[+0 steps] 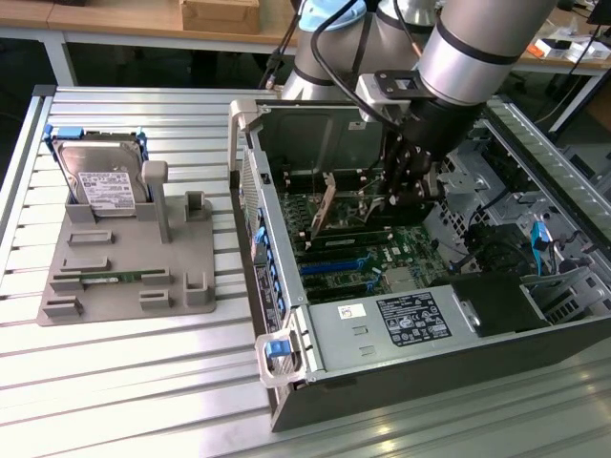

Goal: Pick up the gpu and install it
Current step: 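Insert the gpu into the slot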

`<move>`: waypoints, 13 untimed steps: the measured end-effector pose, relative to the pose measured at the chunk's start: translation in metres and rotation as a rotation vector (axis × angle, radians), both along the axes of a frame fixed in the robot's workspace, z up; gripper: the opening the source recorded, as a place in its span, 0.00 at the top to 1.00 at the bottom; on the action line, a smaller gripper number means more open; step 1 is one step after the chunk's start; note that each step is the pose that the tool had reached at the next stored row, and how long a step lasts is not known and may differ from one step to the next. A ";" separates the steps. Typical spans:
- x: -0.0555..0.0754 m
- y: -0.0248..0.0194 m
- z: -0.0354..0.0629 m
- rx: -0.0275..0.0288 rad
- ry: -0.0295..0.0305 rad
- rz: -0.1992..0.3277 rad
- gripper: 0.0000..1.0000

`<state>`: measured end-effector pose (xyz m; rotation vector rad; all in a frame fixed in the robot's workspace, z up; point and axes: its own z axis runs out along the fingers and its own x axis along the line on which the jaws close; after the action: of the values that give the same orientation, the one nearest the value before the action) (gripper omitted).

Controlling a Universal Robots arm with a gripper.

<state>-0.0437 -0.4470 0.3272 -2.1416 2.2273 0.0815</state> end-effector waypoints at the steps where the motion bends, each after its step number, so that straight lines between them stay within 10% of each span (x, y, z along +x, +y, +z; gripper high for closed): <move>1: -0.002 -0.0004 -0.0003 0.0001 0.0000 0.000 0.75; 10: -0.017 -0.0110 -0.0045 -0.0001 0.0000 0.002 0.75; 13: -0.018 -0.0115 -0.0056 -0.0128 0.0001 0.003 0.75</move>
<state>-0.0621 -0.4585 0.3216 -2.1519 2.2304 0.0676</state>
